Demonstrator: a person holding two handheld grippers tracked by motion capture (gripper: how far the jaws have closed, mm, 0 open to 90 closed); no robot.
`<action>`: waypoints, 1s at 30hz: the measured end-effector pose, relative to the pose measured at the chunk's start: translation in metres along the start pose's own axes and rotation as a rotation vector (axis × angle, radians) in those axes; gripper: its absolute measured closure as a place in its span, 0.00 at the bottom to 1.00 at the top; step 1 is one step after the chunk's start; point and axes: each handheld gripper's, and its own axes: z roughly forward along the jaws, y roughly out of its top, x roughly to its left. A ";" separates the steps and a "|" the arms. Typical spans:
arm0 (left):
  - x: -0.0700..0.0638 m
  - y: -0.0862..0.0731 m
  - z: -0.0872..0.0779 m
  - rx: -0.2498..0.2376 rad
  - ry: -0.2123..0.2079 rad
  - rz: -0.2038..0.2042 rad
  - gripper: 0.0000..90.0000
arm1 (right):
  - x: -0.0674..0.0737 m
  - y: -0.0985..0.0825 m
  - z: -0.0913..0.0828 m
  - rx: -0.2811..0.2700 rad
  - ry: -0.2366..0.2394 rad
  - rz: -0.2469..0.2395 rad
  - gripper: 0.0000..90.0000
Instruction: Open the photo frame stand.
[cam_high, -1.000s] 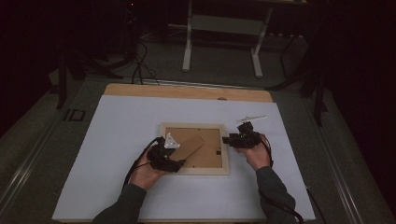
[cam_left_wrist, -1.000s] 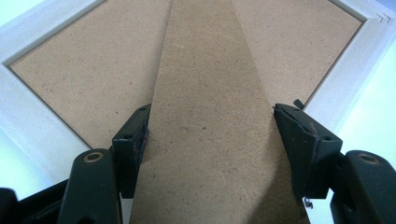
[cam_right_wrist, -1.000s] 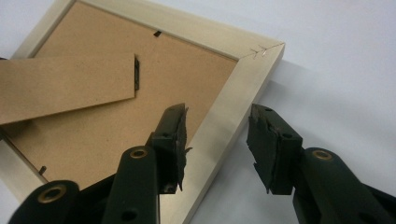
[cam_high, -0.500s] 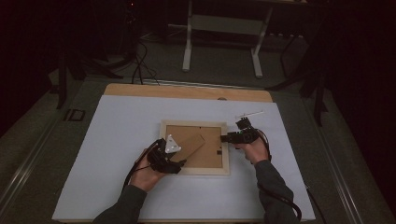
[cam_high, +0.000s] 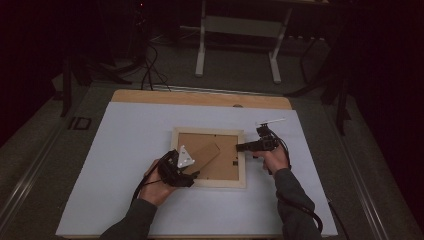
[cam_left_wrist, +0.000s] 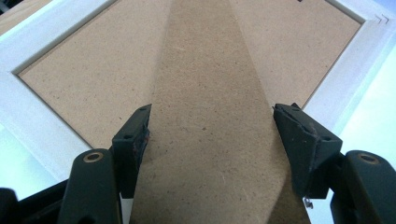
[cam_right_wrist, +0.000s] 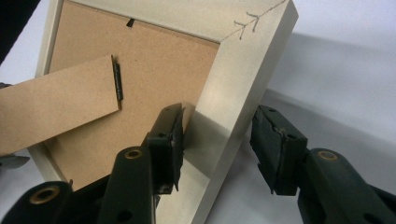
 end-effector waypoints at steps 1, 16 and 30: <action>0.000 0.000 0.000 0.001 -0.002 0.000 0.39 | 0.000 0.000 0.000 -0.001 0.000 0.005 0.60; 0.012 -0.004 0.003 0.001 -0.103 -0.097 0.39 | 0.004 -0.005 -0.004 -0.035 -0.015 0.008 0.61; 0.028 -0.008 0.001 -0.030 -0.256 -0.236 0.43 | 0.008 -0.006 -0.008 -0.050 -0.024 -0.012 0.61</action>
